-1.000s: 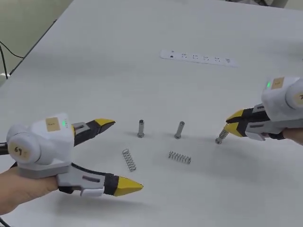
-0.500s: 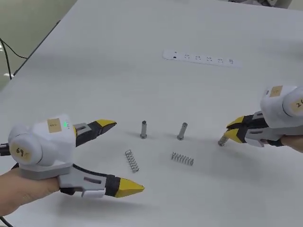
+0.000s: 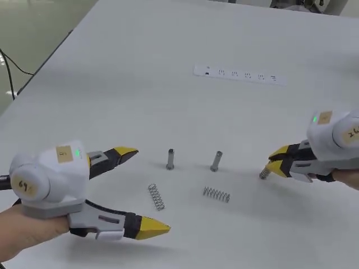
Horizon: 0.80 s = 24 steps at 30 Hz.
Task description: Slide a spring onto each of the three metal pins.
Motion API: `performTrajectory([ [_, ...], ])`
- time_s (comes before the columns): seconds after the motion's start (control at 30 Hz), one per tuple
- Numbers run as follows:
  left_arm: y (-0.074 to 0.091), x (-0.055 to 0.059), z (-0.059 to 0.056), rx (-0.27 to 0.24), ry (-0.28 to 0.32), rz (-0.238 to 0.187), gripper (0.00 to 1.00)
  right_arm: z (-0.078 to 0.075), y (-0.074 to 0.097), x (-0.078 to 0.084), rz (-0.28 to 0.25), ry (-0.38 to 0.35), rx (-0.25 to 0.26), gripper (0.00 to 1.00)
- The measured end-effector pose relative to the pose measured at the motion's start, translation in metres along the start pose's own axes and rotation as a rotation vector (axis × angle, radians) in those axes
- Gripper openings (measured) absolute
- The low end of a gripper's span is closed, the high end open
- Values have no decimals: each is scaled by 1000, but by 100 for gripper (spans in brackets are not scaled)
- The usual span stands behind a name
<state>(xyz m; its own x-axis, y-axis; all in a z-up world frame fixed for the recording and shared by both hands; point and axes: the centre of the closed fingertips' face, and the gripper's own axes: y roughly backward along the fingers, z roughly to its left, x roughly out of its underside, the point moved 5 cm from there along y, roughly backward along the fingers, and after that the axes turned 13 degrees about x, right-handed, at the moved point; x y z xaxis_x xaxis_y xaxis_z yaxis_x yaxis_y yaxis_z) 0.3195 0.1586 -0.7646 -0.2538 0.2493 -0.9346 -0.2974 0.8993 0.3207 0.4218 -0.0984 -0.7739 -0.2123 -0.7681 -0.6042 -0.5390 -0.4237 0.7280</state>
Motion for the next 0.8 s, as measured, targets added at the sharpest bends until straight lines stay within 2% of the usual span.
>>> performTrajectory([
  [0.4,0,-2,-1,3,-2,2,95,-1,2,0,1,-8,6,9],
  [0.8,0,-5,-1,3,0,-4,95,-4,6,-2,-13,-54,13,10],
])
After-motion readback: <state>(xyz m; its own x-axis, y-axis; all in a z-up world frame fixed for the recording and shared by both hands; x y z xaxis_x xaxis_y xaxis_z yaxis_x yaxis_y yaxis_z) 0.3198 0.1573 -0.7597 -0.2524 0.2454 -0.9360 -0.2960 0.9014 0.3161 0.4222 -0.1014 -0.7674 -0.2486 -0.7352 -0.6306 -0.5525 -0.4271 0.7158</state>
